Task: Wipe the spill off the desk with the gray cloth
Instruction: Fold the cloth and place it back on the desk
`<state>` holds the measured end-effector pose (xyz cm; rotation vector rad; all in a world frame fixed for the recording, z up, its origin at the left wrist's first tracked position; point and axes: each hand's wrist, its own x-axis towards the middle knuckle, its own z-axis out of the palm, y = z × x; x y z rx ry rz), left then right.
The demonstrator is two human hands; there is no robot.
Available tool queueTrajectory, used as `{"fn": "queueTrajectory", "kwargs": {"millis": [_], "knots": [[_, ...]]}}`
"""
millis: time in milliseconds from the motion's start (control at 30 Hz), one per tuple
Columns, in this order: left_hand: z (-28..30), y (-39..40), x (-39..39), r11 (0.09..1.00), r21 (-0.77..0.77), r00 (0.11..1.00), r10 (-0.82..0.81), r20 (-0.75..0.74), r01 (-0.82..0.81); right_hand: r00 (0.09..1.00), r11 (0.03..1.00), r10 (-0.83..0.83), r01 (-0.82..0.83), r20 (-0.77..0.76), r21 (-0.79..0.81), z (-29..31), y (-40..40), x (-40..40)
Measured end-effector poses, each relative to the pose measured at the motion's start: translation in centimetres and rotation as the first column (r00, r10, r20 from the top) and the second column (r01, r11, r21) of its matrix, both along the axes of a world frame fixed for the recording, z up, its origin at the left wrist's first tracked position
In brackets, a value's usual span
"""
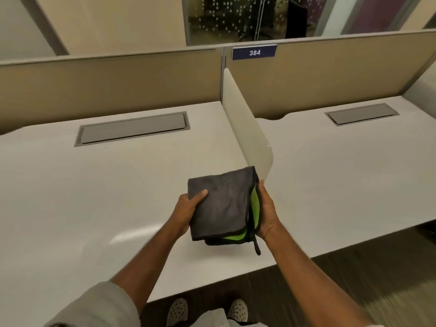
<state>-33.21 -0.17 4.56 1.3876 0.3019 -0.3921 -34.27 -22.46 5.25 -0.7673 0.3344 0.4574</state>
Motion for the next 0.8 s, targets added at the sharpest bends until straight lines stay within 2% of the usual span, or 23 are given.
{"fn": "queueTrajectory", "kwargs": {"millis": [100,167,233,433,500,567,700,733,800], "knots": [[0.2,1.6,0.2,0.987,0.162,1.000,0.019,0.007,-0.020,0.986,0.936,0.166,-0.164,-0.020,-0.310,-0.8,0.1,0.4],[0.2,2.4,0.3,0.976,0.220,1.000,-0.013,0.017,0.009,0.968,0.834,0.250,-0.219,-0.007,-0.507,-1.3,0.4,0.5],[0.3,3.2,0.4,0.970,0.239,0.999,-0.049,0.023,0.042,0.964,0.735,0.266,-0.201,0.002,-0.648,-1.8,0.7,0.4],[1.2,4.7,0.7,0.977,0.183,0.993,-0.115,0.003,0.113,0.978,0.672,0.170,-0.026,0.120,-0.740,-1.2,1.5,0.1],[1.6,4.4,0.8,0.958,0.252,0.989,-0.147,0.029,0.135,0.971,0.555,0.173,0.044,0.166,-0.830,-0.8,2.4,0.1],[2.2,3.6,0.9,0.944,0.301,0.984,-0.162,0.075,0.132,0.956,0.376,0.185,0.147,0.229,-0.915,-0.5,3.8,0.0],[2.7,2.0,0.8,0.925,0.366,0.962,-0.186,0.200,0.103,0.903,0.030,0.286,0.325,0.320,-0.945,1.4,7.5,-0.6],[2.7,1.7,0.8,0.913,0.397,0.955,-0.200,0.219,0.100,0.885,-0.019,0.333,0.353,0.327,-0.935,1.8,8.3,-0.8],[2.7,1.3,0.8,0.897,0.429,0.940,-0.230,0.251,0.105,0.857,-0.050,0.382,0.393,0.346,-0.918,2.8,9.8,-1.2]]}}
